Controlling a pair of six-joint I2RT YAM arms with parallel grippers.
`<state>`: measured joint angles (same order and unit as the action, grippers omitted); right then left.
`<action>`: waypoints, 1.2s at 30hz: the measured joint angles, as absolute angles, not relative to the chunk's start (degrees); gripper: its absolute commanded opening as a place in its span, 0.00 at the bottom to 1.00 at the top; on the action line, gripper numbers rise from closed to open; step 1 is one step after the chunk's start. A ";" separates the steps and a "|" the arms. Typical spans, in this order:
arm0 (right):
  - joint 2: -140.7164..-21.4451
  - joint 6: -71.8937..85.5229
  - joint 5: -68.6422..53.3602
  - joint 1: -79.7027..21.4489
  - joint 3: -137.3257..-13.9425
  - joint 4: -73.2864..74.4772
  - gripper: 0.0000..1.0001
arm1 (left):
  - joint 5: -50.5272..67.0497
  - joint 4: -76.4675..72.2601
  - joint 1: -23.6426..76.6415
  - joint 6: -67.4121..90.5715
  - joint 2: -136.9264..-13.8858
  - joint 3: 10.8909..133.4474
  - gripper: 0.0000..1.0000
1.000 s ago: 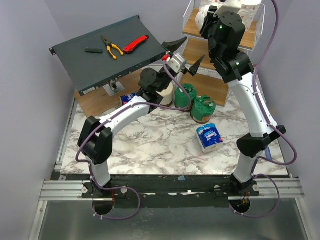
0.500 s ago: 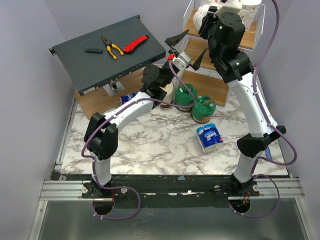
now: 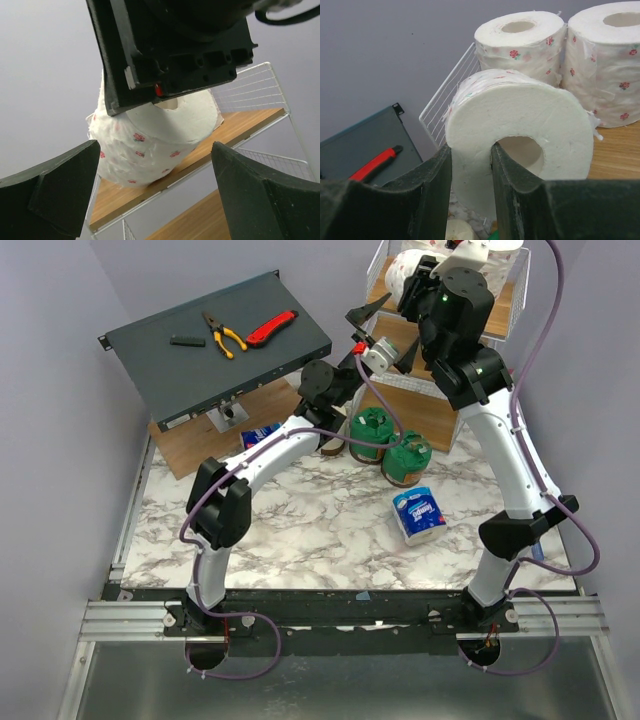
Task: Place and organize the paper towels onto the shelf
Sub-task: Place the paper towel on the shelf.
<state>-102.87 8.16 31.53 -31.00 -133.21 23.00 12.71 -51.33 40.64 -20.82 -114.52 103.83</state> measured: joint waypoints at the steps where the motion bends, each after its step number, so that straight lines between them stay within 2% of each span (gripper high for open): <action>1: -102.85 8.27 31.40 -31.00 -133.19 23.03 0.36 | 12.73 -50.92 40.66 -20.99 -114.98 104.33 0.97; 7: -102.85 9.13 30.61 -31.00 -133.16 23.05 0.36 | 12.95 -49.36 40.73 -22.15 -115.63 104.81 0.95; 18: -102.56 11.22 28.99 -30.89 -132.60 23.05 0.37 | 13.19 -47.99 40.51 -19.51 -118.65 111.24 0.75; 21: -102.41 11.75 29.02 -30.63 -132.14 22.85 0.38 | 12.64 -48.10 40.51 -18.00 -119.57 112.51 0.74; 27: -101.67 12.01 28.88 -30.52 -130.52 22.79 0.42 | 11.42 -47.64 40.51 -15.79 -120.99 114.26 0.73; 29: -101.67 12.03 28.67 -30.52 -130.41 22.79 0.39 | 10.94 -47.37 40.51 -15.07 -121.43 114.89 0.73; 36: -101.67 11.94 28.62 -30.52 -130.37 22.79 0.32 | 9.89 -47.46 40.77 -13.80 -121.54 114.74 0.86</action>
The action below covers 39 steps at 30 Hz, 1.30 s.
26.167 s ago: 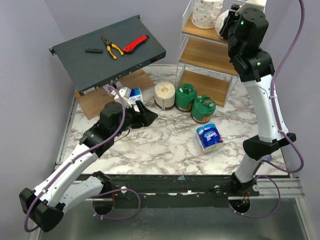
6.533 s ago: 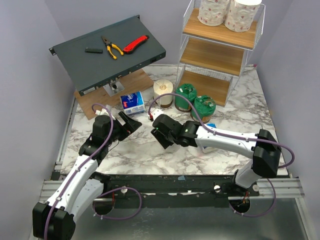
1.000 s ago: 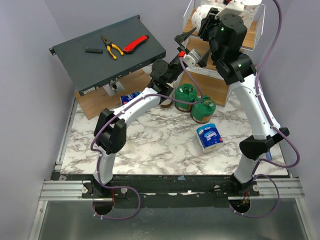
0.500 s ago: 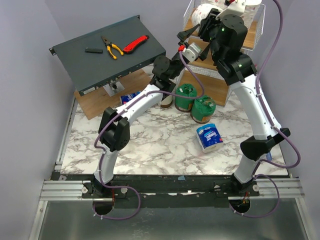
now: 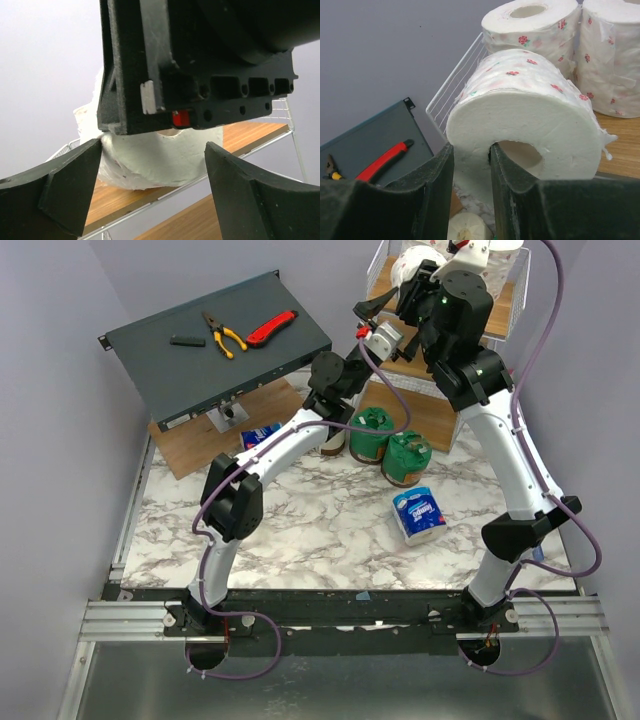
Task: Place and organize the paper towels onto the shelf
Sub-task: Place the paper towel on the shelf.
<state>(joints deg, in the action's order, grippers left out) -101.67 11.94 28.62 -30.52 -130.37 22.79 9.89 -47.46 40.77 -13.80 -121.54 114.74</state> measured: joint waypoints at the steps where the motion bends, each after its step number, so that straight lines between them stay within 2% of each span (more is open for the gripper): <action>1: -101.67 11.92 28.62 -30.52 -130.37 22.76 0.31 | 9.87 -47.57 40.84 -13.69 -121.54 114.56 0.87; 11: -101.32 10.85 28.71 -30.57 -129.78 22.52 0.25 | 9.85 -48.53 41.43 -13.13 -118.96 107.81 0.93; 21: -98.43 12.03 27.99 -30.63 -129.80 24.14 0.23 | 8.91 -49.54 42.94 -17.69 -111.96 99.53 0.99; 30: -94.96 15.29 23.77 -30.63 -131.44 29.23 0.23 | 6.20 -53.84 43.35 -21.54 -105.12 88.86 0.99; 39: -94.02 18.17 21.26 -30.63 -133.99 34.00 0.23 | 6.48 -53.95 43.42 -24.32 -105.03 89.56 0.99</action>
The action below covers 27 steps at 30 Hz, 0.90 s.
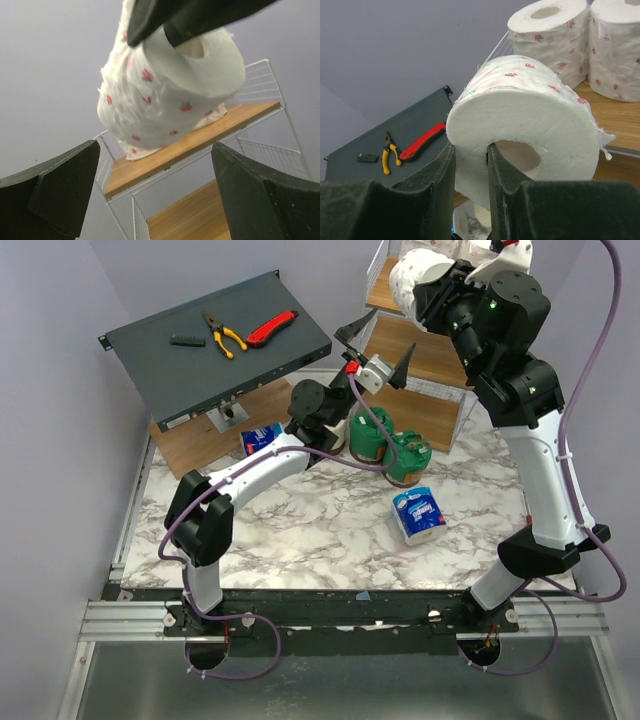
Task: Place and organize the paper towels onto the shelf
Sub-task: Place the paper towel on the shelf.
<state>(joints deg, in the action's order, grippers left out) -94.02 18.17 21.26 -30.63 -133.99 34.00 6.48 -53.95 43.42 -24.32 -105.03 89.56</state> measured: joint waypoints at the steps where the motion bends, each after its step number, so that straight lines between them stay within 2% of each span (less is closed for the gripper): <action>1: -94.06 18.46 21.08 -30.63 -133.99 34.48 0.23 | 6.48 -53.98 43.48 -24.47 -105.16 90.24 0.98; 10: -94.24 19.77 20.23 -30.61 -133.99 36.16 0.23 | 7.14 -53.80 44.77 -26.46 -108.38 97.71 0.99; 27: -95.77 20.16 20.82 -29.98 -134.43 35.16 0.24 | 9.23 -49.67 44.69 -27.59 -116.66 108.14 0.91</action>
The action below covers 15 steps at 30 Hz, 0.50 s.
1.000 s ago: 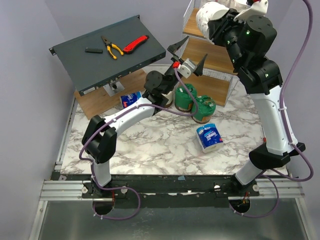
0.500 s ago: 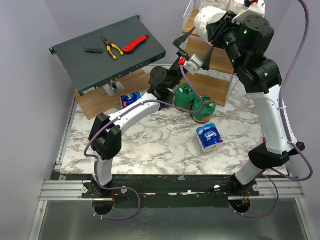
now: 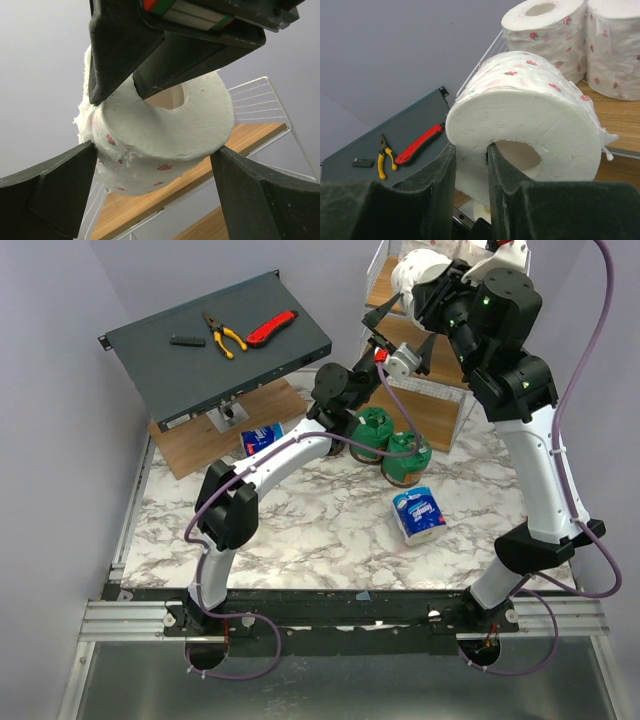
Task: Place and organize the paper towels onto the shelf
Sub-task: Place the paper towel on the shelf.
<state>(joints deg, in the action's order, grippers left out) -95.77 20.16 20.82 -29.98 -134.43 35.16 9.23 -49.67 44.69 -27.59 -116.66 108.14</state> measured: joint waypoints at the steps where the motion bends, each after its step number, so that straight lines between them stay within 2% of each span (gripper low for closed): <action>1: -95.77 20.16 20.93 -29.93 -134.41 34.76 0.24 | 9.23 -49.52 44.69 -27.57 -116.90 108.66 0.91; 7: -94.54 20.01 21.82 -29.91 -131.35 31.22 0.27 | 9.23 -49.28 44.69 -27.16 -118.63 111.57 0.86; 15: -94.43 19.49 23.16 -29.52 -129.19 29.61 0.34 | 9.15 -49.10 44.62 -26.20 -121.16 113.91 0.86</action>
